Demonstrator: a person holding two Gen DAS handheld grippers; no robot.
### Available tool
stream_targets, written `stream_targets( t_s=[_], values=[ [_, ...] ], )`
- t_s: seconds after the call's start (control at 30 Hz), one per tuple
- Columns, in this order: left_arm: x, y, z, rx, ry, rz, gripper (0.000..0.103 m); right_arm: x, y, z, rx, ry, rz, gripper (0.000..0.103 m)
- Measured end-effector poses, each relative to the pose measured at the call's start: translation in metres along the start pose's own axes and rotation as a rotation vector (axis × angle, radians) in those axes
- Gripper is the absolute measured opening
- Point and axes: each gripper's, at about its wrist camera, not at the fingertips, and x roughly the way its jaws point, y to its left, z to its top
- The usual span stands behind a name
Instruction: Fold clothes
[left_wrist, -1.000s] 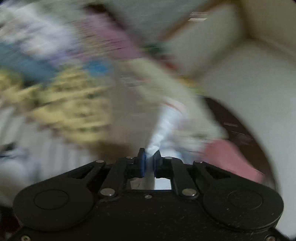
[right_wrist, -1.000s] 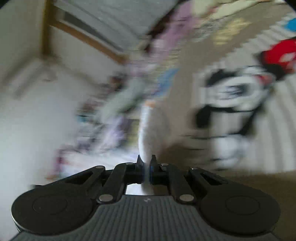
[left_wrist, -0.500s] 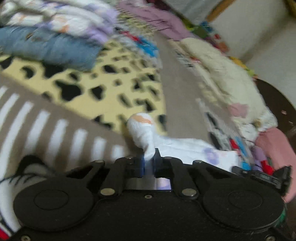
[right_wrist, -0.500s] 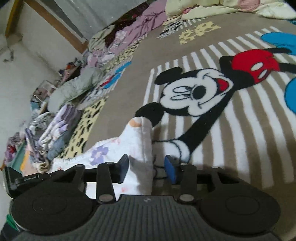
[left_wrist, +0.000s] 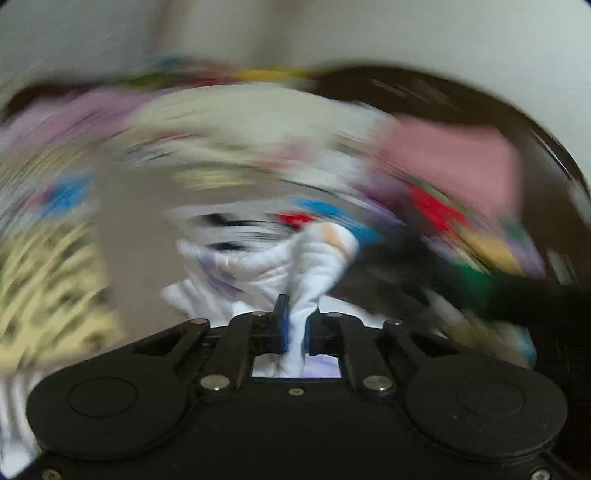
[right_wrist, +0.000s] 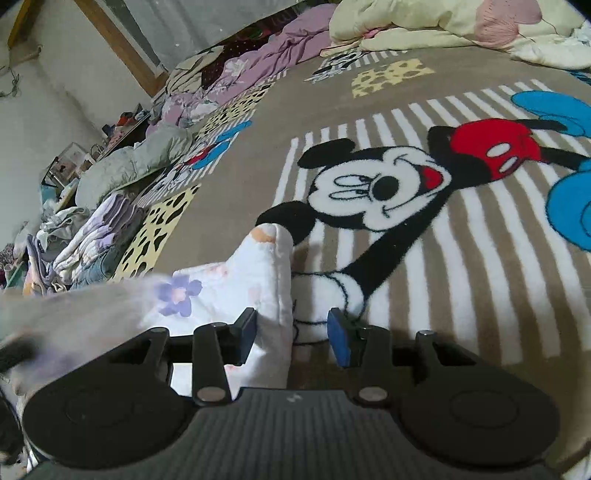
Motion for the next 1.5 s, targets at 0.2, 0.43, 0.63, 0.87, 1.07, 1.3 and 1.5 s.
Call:
stream_targets(
  t_s=[0.2, 0.43, 0.63, 0.87, 1.07, 1.3, 1.5],
  values=[
    [0.013, -0.021, 0.002, 0.158, 0.059, -0.073, 0.005, -0.008, -0.022, -0.004, 0.148, -0.023, 0.069, 0.044],
    [0.030, 0.152, -0.027, -0.503, -0.052, 0.181, 0.005, -0.007, -0.021, -0.006, 0.154, -0.029, 0.055, 0.044],
    [0.034, 0.203, -0.066, -0.733, -0.012, 0.336, 0.005, -0.004, -0.003, -0.005, 0.067, -0.016, -0.015, 0.044],
    [0.021, 0.200, -0.070, -0.746, -0.034, 0.400, 0.006, -0.002, 0.003, -0.006, 0.026, -0.020, -0.039, 0.046],
    [-0.002, 0.195, -0.068, -0.740, -0.073, 0.494, 0.037, -0.005, 0.012, -0.007, -0.033, -0.007, -0.067, 0.046],
    [0.025, 0.159, -0.006, -0.438, -0.026, 0.375, 0.037, -0.010, 0.029, 0.006, -0.115, -0.070, -0.098, 0.048],
    [0.115, 0.152, 0.020, -0.095, 0.233, 0.342, 0.036, -0.004, 0.057, 0.008, -0.097, -0.059, 0.024, 0.048]
  ],
)
